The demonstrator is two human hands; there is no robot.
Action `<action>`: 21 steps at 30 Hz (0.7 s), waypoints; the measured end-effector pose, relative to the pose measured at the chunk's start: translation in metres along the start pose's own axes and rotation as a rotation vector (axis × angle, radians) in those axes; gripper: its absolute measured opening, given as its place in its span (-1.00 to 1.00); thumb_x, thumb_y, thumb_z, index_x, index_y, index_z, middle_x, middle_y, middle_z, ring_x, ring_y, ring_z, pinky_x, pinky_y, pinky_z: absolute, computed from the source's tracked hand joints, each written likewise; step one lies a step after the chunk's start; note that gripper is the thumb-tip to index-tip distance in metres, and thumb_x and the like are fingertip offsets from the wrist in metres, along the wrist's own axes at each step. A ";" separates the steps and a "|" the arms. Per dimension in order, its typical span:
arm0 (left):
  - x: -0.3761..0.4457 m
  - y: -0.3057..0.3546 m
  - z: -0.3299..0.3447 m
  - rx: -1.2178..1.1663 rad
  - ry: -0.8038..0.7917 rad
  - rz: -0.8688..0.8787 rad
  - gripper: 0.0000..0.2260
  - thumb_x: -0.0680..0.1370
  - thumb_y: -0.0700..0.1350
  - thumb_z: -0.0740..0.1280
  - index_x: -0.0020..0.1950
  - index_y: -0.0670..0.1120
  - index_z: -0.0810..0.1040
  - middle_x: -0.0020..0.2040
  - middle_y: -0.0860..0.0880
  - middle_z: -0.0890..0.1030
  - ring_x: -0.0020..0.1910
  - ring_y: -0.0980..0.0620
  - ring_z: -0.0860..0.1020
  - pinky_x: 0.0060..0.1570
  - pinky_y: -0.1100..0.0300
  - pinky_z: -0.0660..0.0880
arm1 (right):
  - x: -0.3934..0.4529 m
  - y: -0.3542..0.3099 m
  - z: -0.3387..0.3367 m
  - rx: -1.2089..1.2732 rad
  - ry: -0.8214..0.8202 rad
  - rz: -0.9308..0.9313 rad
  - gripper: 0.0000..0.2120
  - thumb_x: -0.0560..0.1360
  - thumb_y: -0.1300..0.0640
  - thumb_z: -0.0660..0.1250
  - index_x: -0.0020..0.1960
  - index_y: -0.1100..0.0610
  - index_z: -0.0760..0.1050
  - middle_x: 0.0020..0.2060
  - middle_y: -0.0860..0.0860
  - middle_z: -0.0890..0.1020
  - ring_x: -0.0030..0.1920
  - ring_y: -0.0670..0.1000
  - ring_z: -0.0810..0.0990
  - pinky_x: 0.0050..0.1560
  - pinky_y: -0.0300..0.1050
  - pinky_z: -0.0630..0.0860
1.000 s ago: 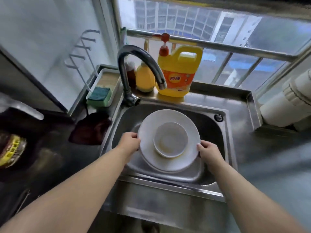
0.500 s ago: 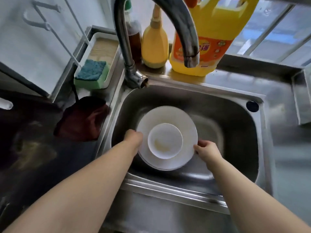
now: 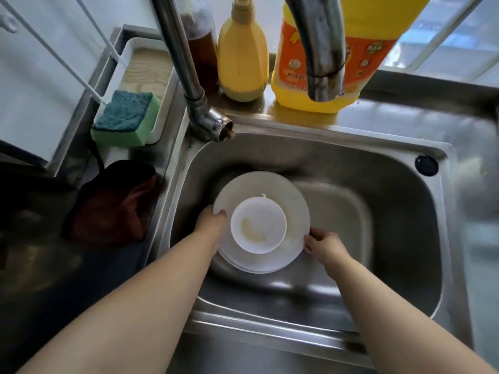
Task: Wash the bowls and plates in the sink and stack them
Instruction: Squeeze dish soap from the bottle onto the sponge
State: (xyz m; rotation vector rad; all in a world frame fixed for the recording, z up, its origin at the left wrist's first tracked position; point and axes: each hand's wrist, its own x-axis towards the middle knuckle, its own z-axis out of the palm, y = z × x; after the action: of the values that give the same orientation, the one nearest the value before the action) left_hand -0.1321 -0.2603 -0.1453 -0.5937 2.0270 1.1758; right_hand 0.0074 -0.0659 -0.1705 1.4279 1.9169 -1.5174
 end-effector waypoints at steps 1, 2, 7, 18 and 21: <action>0.000 0.000 0.000 0.025 -0.006 0.017 -0.65 0.61 -0.13 0.18 0.39 -0.12 0.39 0.23 -0.14 0.53 0.16 -0.18 0.49 0.10 0.07 0.44 | 0.001 0.000 0.000 -0.015 0.004 -0.007 -0.74 0.58 0.33 0.20 0.25 0.29 0.50 -0.16 0.10 0.57 -0.31 -0.08 0.50 -0.42 -0.50 0.41; -0.002 0.001 -0.001 0.046 -0.018 0.028 -0.64 0.61 -0.10 0.20 0.40 -0.11 0.38 0.26 -0.14 0.52 0.20 -0.18 0.48 0.15 0.05 0.44 | -0.001 -0.001 0.000 -0.038 0.006 -0.017 -0.76 0.58 0.30 0.21 0.22 0.28 0.52 -0.21 0.08 0.57 -0.32 -0.06 0.51 -0.40 -0.47 0.43; -0.014 0.005 -0.009 0.155 -0.033 0.088 -0.62 0.58 -0.02 0.25 0.38 -0.12 0.42 0.26 -0.13 0.53 0.22 -0.18 0.49 0.23 -0.04 0.45 | -0.013 -0.015 -0.001 -0.219 0.082 -0.096 -0.75 0.55 0.12 0.31 0.17 0.20 0.57 -0.01 0.11 0.67 0.03 0.11 0.60 -0.05 -0.16 0.42; -0.085 0.052 -0.032 0.197 -0.056 0.360 -0.64 0.59 -0.15 0.27 0.39 -0.15 0.39 0.25 -0.13 0.52 0.14 -0.01 0.49 0.03 0.20 0.35 | -0.091 -0.110 -0.055 -0.167 0.236 -0.431 -0.80 0.48 0.12 0.40 0.09 0.12 0.59 -0.15 -0.04 0.63 -0.06 -0.04 0.61 -0.03 -0.27 0.45; -0.097 0.073 -0.040 0.224 -0.048 0.441 -0.66 0.60 -0.14 0.27 0.37 -0.12 0.40 0.12 -0.08 0.56 0.02 0.01 0.50 -0.02 0.16 0.41 | -0.112 -0.172 -0.097 -0.189 0.429 -0.717 -0.85 0.50 0.15 0.37 0.05 0.16 0.57 -0.15 0.02 0.60 -0.14 -0.02 0.56 -0.04 -0.17 0.50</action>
State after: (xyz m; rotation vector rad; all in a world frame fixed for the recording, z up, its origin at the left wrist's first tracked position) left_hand -0.1341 -0.2567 -0.0174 -0.0034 2.2753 1.1662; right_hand -0.0536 -0.0284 0.0449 1.0919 2.9740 -1.2783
